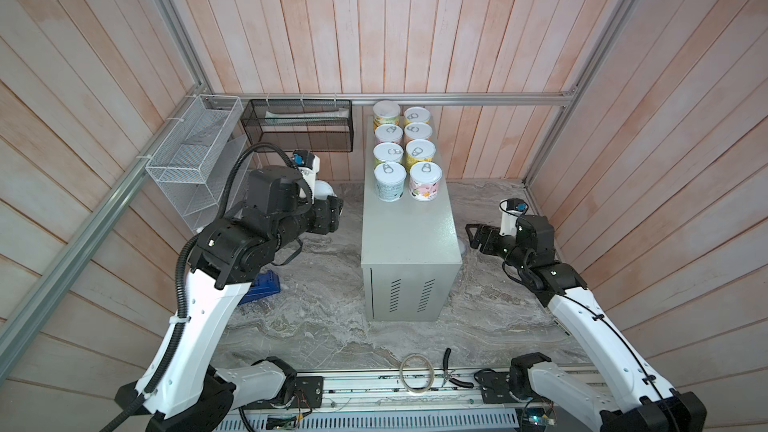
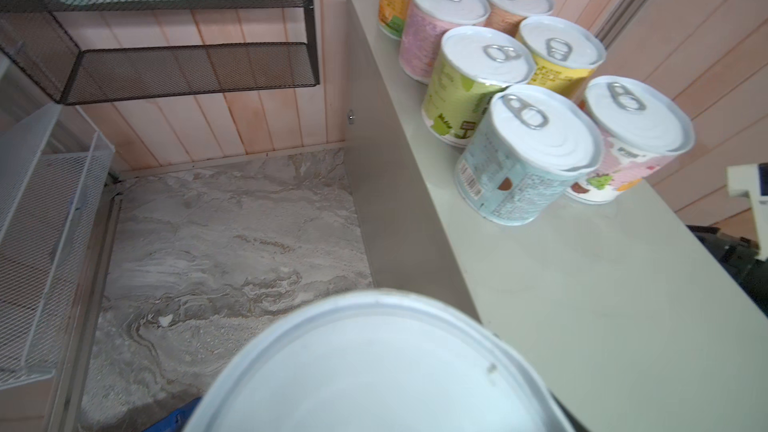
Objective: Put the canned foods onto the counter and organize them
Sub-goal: 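Lift the white-lidded can over the cabinet top with the left gripper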
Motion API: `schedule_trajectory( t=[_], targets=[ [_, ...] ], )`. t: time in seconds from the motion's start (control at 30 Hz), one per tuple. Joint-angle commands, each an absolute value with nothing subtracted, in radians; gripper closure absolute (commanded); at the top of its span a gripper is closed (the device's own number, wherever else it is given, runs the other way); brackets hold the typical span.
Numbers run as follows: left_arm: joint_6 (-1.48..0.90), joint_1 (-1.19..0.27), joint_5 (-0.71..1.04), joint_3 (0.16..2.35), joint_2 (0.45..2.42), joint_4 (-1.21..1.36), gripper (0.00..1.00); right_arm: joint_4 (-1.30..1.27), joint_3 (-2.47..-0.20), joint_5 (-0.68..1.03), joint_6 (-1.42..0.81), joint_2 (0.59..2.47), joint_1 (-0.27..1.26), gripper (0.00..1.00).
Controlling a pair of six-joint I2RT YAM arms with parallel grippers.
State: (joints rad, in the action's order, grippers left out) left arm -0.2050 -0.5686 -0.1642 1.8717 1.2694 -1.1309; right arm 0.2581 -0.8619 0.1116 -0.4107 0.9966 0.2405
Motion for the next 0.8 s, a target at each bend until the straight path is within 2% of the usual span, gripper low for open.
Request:
schedule_trajectory(
  t=[0.0, 0.27, 0.77],
  targets=[
    [-0.193, -0.654, -0.259, 1.938, 1.316, -1.097, 1.00, 0.258, -0.872, 0.102, -0.389, 0.989, 0.234, 0.16],
    [-0.190, -0.792, -0.302, 2.023, 1.454, -1.111, 1.00, 0.254, -0.865, 0.105, -0.390, 0.982, 0.235, 0.16],
    [-0.193, -0.853, -0.266, 2.121, 1.613, -1.143, 1.00, 0.249, -0.857, 0.113, -0.375, 0.974, 0.223, 0.16]
  ],
)
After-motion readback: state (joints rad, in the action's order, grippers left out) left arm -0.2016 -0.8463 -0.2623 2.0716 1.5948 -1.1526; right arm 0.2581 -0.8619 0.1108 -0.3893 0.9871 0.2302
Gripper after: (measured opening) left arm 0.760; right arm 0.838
